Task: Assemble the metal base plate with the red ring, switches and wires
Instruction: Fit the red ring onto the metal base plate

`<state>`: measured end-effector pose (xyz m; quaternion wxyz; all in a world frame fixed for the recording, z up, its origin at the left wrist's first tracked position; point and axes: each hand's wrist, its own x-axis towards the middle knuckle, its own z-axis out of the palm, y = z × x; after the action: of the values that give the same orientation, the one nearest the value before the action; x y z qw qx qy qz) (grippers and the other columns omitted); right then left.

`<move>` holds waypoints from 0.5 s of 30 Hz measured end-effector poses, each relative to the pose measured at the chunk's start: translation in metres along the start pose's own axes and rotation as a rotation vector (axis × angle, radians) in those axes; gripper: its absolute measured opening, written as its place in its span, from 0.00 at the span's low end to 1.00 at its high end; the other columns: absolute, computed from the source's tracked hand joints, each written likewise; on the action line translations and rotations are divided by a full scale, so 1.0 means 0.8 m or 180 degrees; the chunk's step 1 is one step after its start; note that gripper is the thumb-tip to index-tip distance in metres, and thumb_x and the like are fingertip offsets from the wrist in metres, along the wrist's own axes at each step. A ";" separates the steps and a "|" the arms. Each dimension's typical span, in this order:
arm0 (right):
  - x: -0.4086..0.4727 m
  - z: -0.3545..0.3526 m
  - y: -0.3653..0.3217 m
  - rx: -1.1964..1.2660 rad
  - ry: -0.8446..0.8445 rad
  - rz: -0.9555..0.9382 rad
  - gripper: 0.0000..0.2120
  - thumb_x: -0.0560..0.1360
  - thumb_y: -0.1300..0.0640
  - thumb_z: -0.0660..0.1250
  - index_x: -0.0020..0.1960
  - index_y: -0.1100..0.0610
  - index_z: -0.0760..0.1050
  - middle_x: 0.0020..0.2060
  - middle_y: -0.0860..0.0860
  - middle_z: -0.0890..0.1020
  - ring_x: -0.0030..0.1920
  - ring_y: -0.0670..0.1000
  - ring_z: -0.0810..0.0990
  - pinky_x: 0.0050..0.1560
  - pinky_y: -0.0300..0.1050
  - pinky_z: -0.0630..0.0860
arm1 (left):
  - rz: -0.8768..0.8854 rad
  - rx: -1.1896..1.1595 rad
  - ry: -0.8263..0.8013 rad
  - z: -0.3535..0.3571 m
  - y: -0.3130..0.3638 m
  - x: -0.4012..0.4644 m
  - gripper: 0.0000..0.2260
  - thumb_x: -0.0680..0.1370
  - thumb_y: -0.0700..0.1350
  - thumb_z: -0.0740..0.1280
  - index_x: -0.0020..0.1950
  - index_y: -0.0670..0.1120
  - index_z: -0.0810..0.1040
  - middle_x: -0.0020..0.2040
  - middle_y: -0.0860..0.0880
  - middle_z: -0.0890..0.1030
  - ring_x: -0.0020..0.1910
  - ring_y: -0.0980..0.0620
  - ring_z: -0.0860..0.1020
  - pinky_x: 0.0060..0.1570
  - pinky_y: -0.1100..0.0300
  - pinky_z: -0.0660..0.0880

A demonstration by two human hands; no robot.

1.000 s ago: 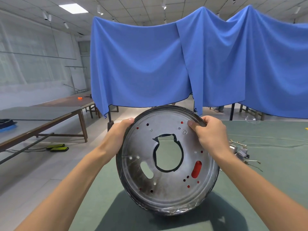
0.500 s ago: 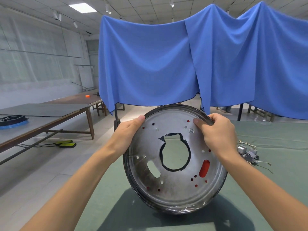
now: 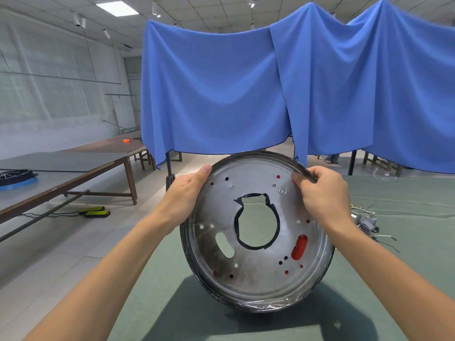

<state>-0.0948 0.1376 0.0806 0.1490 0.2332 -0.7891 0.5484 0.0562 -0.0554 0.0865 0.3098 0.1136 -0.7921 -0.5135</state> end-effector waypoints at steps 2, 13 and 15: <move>0.000 -0.001 0.002 0.0038 -0.0033 -0.0031 0.06 0.77 0.54 0.65 0.42 0.52 0.77 0.34 0.45 0.79 0.38 0.52 0.75 0.35 0.44 0.67 | -0.0008 0.0039 0.0047 0.001 0.000 0.002 0.24 0.76 0.62 0.56 0.41 0.48 0.84 0.39 0.52 0.85 0.38 0.57 0.82 0.38 0.68 0.75; 0.005 -0.016 0.007 0.0569 -0.0762 -0.0133 0.15 0.78 0.62 0.63 0.37 0.50 0.81 0.35 0.49 0.84 0.37 0.50 0.80 0.40 0.46 0.77 | -0.0249 -0.0040 0.0143 -0.001 -0.013 0.003 0.31 0.73 0.65 0.57 0.47 0.39 0.82 0.45 0.39 0.83 0.40 0.46 0.81 0.46 0.52 0.77; 0.003 -0.016 0.009 0.0578 -0.0755 -0.0131 0.14 0.78 0.62 0.63 0.37 0.52 0.82 0.35 0.51 0.84 0.36 0.51 0.79 0.39 0.46 0.77 | -0.0285 -0.0073 0.0144 0.000 -0.016 0.003 0.27 0.76 0.63 0.56 0.46 0.42 0.83 0.44 0.42 0.84 0.41 0.47 0.82 0.44 0.56 0.78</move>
<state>-0.1007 0.1512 0.0809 0.0442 0.3251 -0.7433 0.5829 0.0529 -0.0624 0.0761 0.3055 0.1569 -0.7731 -0.5333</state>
